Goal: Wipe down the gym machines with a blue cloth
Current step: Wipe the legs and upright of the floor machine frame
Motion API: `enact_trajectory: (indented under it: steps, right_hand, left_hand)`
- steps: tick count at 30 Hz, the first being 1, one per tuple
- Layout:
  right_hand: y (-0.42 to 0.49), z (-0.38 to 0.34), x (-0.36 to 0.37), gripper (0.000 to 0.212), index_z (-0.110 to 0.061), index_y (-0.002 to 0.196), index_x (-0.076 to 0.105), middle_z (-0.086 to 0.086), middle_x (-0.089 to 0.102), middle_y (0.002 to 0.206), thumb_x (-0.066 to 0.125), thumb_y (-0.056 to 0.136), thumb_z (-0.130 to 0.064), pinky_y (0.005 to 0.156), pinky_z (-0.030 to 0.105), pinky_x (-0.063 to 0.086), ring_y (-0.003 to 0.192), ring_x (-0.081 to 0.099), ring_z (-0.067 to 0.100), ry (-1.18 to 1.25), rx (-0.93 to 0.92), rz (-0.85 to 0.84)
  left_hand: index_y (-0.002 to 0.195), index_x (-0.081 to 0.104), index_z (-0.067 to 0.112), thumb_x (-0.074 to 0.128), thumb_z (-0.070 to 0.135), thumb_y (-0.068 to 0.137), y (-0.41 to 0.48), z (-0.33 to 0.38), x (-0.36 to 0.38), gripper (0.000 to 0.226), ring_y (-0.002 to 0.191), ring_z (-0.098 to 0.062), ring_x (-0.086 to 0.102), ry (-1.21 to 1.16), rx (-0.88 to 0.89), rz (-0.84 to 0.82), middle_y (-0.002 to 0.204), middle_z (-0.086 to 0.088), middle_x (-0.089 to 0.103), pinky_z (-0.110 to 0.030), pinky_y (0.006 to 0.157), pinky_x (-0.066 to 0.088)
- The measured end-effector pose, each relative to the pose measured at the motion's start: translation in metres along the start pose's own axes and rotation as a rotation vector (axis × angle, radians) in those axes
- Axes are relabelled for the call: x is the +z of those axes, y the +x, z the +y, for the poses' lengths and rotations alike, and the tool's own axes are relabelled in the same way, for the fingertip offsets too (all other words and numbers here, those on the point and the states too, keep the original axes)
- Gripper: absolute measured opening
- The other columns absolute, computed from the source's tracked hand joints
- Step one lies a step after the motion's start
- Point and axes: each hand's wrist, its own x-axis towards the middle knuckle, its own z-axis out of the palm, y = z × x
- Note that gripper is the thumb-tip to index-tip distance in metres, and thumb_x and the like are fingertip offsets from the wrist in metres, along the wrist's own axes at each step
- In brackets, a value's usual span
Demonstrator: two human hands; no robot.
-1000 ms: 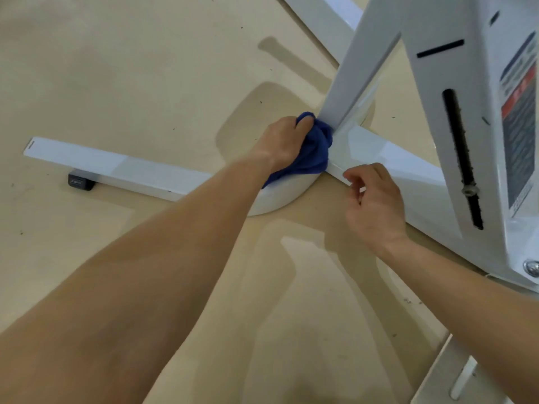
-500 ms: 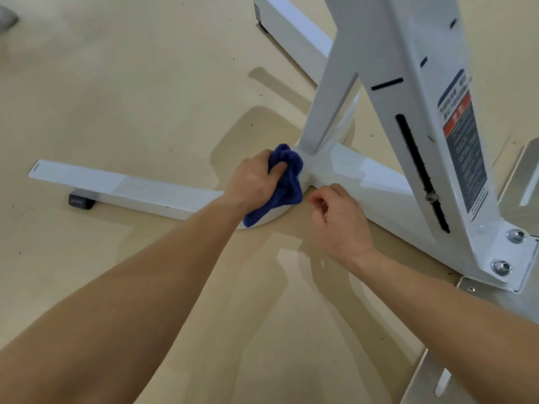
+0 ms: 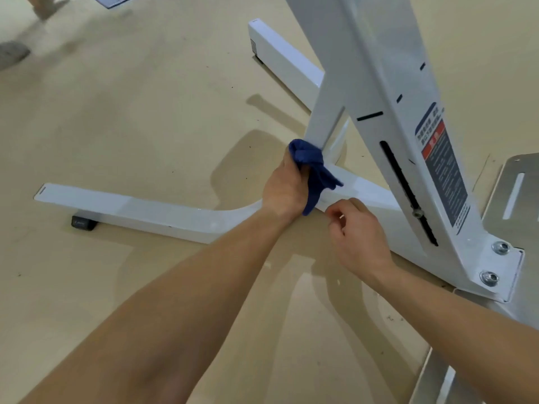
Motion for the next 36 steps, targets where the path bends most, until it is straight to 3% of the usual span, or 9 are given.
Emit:
enact_trajectory:
  steps: [2,4,6,11,17,20,28,33,36]
  right_hand:
    - [-0.002,0.0,-0.002,0.021,-0.022,0.108,0.062,-0.009,0.054,0.105,0.047,0.095,-0.016,0.075,0.035,0.05,0.078,0.057,0.013,0.0,0.007,-0.015]
    - [-0.003,-0.001,-0.004,0.02,-0.022,0.107,0.061,-0.01,0.054,0.104,0.047,0.095,-0.015,0.074,0.034,0.05,0.078,0.056,0.011,-0.006,-0.001,-0.026]
    - [-0.004,-0.002,-0.006,0.018,-0.023,0.104,0.06,-0.009,0.054,0.101,0.046,0.096,-0.015,0.073,0.033,0.051,0.078,0.056,0.009,-0.018,-0.019,-0.03]
    - [-0.006,-0.007,-0.004,0.017,-0.024,0.1,0.059,-0.009,0.055,0.098,0.045,0.097,-0.015,0.072,0.032,0.05,0.076,0.055,0.008,-0.005,-0.04,-0.037]
    - [-0.006,-0.016,-0.011,0.019,-0.022,0.104,0.062,-0.008,0.055,0.102,0.045,0.098,-0.019,0.076,0.038,0.053,0.08,0.058,0.013,-0.004,-0.072,-0.028]
    - [-0.006,-0.016,-0.019,0.018,-0.022,0.103,0.063,-0.008,0.055,0.102,0.046,0.097,-0.018,0.076,0.038,0.053,0.079,0.059,0.013,-0.012,-0.075,-0.002]
    - [-0.021,-0.004,-0.032,0.015,-0.023,0.103,0.06,-0.012,0.052,0.098,0.045,0.1,-0.021,0.07,0.027,0.047,0.075,0.054,0.006,-0.095,-0.1,-0.025]
    - [-0.029,-0.004,-0.032,0.017,-0.021,0.104,0.061,-0.011,0.053,0.099,0.045,0.098,-0.019,0.07,0.033,0.051,0.075,0.055,0.01,-0.099,-0.107,-0.033]
    - [-0.039,0.0,-0.038,0.018,-0.019,0.104,0.063,-0.009,0.055,0.1,0.047,0.096,-0.018,0.071,0.033,0.051,0.073,0.056,0.012,-0.145,-0.144,-0.027]
  left_hand:
    - [0.126,0.051,0.014,0.038,0.033,0.101,-0.006,0.013,-0.004,0.034,0.087,-0.021,0.066,-0.186,-0.018,0.048,0.089,-0.002,0.067,-0.034,0.075,0.05]
    - [0.119,0.054,0.016,0.039,0.03,0.1,-0.013,0.028,-0.01,0.028,0.076,0.001,0.063,-0.277,0.091,0.131,0.08,0.012,0.065,-0.017,0.066,0.045]
    - [0.12,0.053,0.018,0.042,0.021,0.1,-0.015,0.046,-0.019,0.023,0.073,0.006,0.059,-0.285,0.214,0.204,0.075,0.016,0.062,-0.01,0.061,0.041]
    - [0.135,0.049,0.017,0.042,0.018,0.1,-0.01,0.069,-0.034,0.035,0.076,0.003,0.058,-0.303,0.315,0.254,0.078,0.018,0.059,-0.013,0.064,0.04]
    - [0.113,0.051,0.02,0.047,0.022,0.101,-0.002,0.034,-0.025,0.013,0.064,-0.001,0.054,-0.088,0.215,0.136,0.069,0.017,0.052,-0.009,0.055,0.035]
    - [0.1,0.048,0.024,0.044,0.022,0.102,-0.009,0.031,-0.026,0.005,0.062,-0.002,0.052,-0.092,0.155,0.111,0.068,0.015,0.052,-0.02,0.057,0.035]
    - [0.118,0.061,0.009,0.038,0.028,0.106,-0.035,0.112,-0.051,0.032,0.072,0.019,0.052,-0.418,0.272,0.483,0.076,0.022,0.055,-0.003,0.065,0.036]
    - [0.149,0.035,0.02,0.043,0.032,0.103,-0.05,0.12,-0.032,0.049,0.071,0.005,0.055,-0.373,0.294,0.464,0.088,0.017,0.061,-0.006,0.065,0.038]
    - [0.14,0.041,0.021,0.046,0.034,0.099,-0.059,0.109,-0.015,0.043,0.071,0.001,0.055,-0.338,0.294,0.405,0.094,0.013,0.061,-0.009,0.062,0.04]
